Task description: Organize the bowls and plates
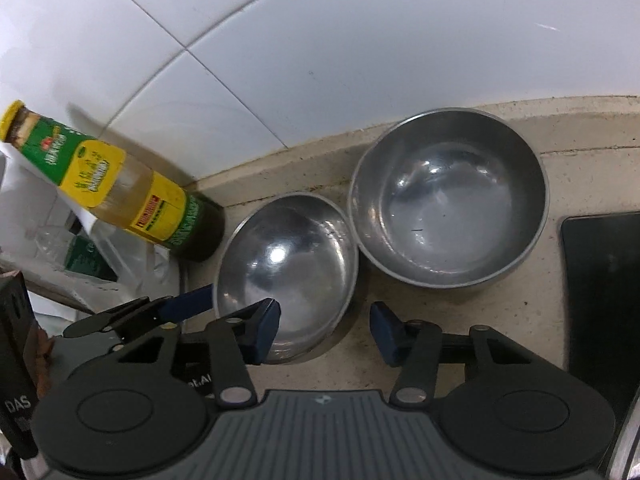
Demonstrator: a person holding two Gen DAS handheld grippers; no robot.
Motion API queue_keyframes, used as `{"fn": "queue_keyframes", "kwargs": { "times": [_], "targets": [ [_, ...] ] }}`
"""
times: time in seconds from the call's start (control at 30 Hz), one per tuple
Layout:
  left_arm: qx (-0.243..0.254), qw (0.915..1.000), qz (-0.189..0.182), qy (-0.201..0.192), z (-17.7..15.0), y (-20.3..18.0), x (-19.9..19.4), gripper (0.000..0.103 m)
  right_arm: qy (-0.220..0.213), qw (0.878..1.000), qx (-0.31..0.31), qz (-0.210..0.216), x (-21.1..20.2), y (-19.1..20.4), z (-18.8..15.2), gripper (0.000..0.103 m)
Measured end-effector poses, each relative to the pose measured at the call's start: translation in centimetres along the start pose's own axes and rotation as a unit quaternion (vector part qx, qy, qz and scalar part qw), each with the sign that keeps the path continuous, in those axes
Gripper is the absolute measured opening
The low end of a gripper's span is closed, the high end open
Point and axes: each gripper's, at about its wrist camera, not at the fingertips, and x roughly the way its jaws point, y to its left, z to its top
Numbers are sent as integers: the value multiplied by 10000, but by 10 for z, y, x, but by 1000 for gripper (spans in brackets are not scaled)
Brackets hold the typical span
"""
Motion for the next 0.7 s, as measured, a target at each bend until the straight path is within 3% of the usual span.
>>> {"fn": "queue_keyframes", "kwargs": {
  "times": [0.07,0.23,0.27,0.33,0.7],
  "targets": [
    [25,10000,-21,15,-1,0,3,59,14,10000,35,-39,4,-1,2,44],
    [30,10000,35,87,-1,3,13,43,33,9999,3,-145,12,-4,5,25],
    [12,10000,16,75,-1,4,14,44,41,9998,-22,-186,13,-5,5,22],
    [-14,10000,-54,71,-2,5,15,39,70,9999,-27,-138,16,-7,5,21],
    [127,9999,-66,-7,-11,0,-2,38,77,9998,-176,-108,9,-7,-9,19]
  ]
}}
